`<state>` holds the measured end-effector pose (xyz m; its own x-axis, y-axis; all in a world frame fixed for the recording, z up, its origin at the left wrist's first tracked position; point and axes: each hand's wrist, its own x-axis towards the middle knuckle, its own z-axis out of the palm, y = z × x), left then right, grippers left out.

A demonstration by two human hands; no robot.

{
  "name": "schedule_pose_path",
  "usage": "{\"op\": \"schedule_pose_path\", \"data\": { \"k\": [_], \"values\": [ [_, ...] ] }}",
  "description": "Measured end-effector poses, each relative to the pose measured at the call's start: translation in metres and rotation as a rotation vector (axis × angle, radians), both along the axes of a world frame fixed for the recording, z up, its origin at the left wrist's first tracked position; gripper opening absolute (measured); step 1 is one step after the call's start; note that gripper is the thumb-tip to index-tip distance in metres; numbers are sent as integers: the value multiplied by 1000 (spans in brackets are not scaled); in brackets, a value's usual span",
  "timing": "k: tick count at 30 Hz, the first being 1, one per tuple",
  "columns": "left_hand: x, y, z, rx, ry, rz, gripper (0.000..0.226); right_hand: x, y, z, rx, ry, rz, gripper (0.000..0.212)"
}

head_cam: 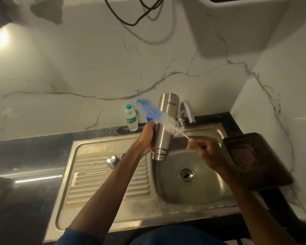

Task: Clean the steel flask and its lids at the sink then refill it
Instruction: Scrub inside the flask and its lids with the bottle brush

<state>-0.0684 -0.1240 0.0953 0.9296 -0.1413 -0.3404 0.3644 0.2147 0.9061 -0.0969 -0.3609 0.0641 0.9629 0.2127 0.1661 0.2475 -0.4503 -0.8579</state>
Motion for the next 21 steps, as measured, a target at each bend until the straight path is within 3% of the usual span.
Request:
{"op": "schedule_pose_path", "data": {
  "k": [6,14,21],
  "values": [
    [-10,-11,5,-118,29,-111,47,43,-3,24,56,-117,-224,32],
    [-4,0,2,-51,-35,-49,54,1,0,7,46,40,-14,32],
    [-13,-10,-2,-60,23,-172,69,36,0,24,93,-86,-218,35]
  ]
}}
